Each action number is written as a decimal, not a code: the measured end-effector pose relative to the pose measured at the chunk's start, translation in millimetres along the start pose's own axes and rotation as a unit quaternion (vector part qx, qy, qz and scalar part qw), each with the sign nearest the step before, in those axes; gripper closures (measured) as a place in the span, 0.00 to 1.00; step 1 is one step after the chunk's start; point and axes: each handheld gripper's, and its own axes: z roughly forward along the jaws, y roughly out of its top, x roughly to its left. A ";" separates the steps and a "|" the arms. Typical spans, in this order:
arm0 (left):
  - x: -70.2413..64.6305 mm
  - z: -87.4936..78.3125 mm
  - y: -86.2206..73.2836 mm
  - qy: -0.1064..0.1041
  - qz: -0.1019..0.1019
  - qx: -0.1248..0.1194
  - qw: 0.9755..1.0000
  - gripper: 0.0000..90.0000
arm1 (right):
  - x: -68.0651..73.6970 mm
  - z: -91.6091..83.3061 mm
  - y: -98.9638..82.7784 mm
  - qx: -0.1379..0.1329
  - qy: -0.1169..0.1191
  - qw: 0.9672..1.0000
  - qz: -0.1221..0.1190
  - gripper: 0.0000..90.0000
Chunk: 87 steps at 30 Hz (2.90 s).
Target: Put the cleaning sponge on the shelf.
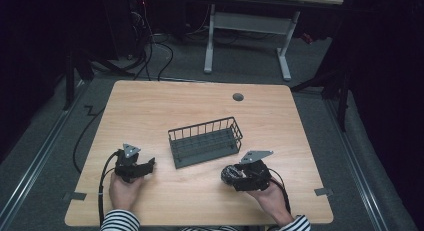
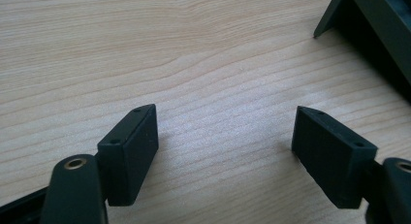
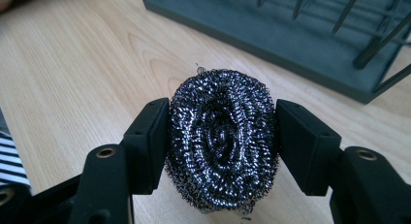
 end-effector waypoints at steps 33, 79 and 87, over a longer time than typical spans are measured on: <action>-0.5 0.1 0.0 0.002 0.002 0.001 1.000 0.28 | -38.0 -48.6 75.5 -0.049 -0.015 0.999 -0.003 0.45; -0.6 0.1 0.0 0.003 0.002 0.000 1.000 0.29 | -66.9 35.1 131.8 0.017 -0.032 0.999 0.028 0.45; -1.1 0.2 0.1 0.004 0.004 0.002 1.000 0.28 | -69.1 52.2 126.7 0.039 -0.036 0.998 0.043 0.44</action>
